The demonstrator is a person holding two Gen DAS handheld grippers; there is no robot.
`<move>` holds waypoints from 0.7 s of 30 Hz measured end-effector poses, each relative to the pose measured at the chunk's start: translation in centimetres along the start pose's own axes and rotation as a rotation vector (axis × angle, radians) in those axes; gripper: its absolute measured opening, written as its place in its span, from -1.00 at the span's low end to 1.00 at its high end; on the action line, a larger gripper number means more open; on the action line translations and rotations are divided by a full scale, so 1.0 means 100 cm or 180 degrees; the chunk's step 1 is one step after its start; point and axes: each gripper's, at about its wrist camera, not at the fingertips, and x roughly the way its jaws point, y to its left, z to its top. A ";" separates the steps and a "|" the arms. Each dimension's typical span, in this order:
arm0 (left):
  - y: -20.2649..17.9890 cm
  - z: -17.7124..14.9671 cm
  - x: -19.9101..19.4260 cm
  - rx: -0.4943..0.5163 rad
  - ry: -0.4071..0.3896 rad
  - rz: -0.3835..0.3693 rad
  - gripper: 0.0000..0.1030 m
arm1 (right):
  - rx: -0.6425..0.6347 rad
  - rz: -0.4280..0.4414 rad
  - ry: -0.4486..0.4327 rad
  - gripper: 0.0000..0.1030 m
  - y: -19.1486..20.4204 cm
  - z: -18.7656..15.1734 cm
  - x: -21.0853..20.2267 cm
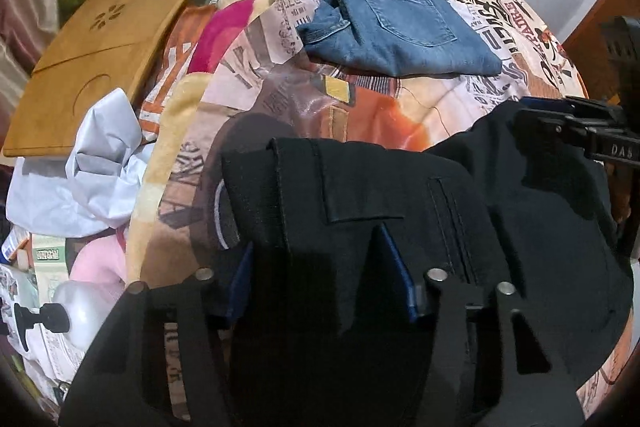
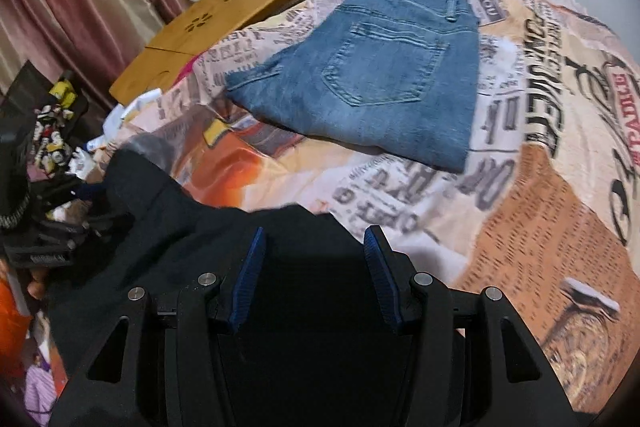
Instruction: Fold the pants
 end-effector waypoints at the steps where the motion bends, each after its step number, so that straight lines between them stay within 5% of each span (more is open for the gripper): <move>1: 0.000 0.000 -0.001 0.0000 -0.0018 0.0016 -0.05 | 0.0009 0.0051 0.0034 -0.10 0.001 0.001 0.003; 7: 0.002 -0.004 -0.006 0.0047 -0.0139 0.0082 -0.24 | -0.0235 -0.0164 0.0221 -0.79 0.014 0.000 0.026; 21: -0.001 -0.019 -0.008 0.0201 -0.0265 0.0724 -0.41 | -0.0576 -0.0719 -0.0245 -0.92 0.030 0.011 0.010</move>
